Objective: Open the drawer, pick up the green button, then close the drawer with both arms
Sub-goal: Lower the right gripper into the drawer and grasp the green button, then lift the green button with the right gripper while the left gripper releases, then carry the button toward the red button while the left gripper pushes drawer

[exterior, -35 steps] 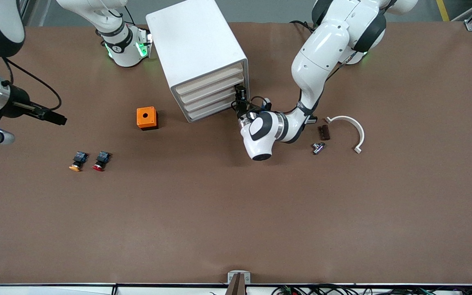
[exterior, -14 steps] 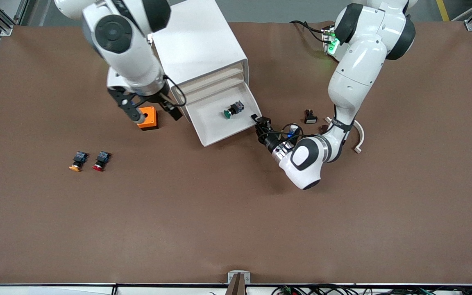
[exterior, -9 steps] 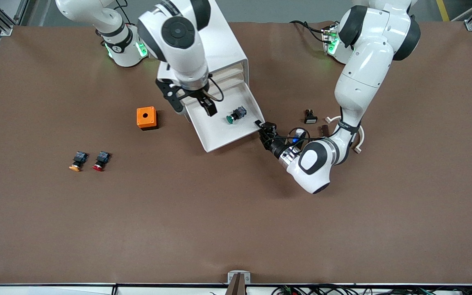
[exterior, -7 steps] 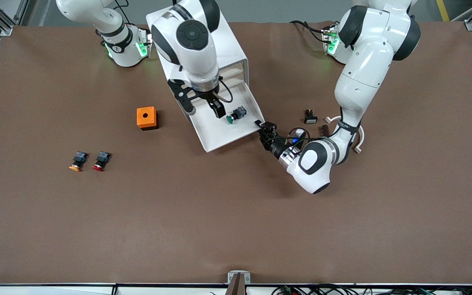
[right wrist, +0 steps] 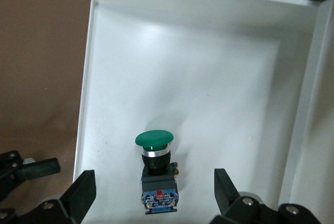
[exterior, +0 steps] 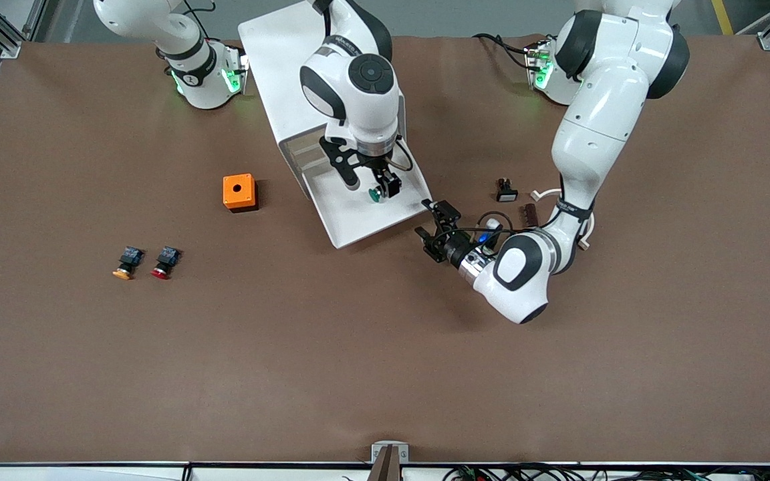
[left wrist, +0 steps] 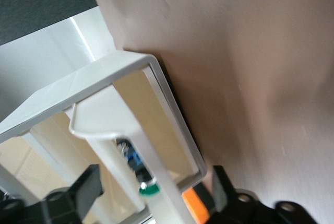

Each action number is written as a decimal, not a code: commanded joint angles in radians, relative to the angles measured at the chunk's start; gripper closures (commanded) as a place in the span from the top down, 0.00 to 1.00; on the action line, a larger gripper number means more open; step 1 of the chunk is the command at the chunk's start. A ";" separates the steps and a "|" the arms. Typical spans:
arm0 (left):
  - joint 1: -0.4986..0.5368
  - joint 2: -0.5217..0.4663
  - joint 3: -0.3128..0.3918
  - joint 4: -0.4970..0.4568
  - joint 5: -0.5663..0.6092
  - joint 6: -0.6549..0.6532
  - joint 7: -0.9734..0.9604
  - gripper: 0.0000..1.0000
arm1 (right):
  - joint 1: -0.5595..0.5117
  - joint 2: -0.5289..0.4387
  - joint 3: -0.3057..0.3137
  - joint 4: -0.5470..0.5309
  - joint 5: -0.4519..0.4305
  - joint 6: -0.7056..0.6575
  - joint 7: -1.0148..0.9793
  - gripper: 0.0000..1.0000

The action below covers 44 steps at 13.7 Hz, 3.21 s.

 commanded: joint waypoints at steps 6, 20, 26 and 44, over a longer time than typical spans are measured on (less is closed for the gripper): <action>0.042 -0.059 0.011 0.074 -0.004 -0.007 0.394 1.00 | 0.025 0.110 -0.011 0.065 -0.011 0.048 0.045 1.00; -0.001 -0.269 0.065 0.069 0.410 0.266 0.949 1.00 | 0.065 0.135 -0.011 0.065 -0.022 0.050 0.076 1.00; -0.033 -0.282 0.063 0.066 0.563 0.384 0.964 1.00 | 0.071 0.144 -0.011 0.065 -0.020 0.081 0.065 0.05; -0.194 -0.230 0.066 0.048 0.822 0.524 0.718 1.00 | -0.376 -0.143 -0.018 0.058 -0.020 -0.331 -0.968 0.00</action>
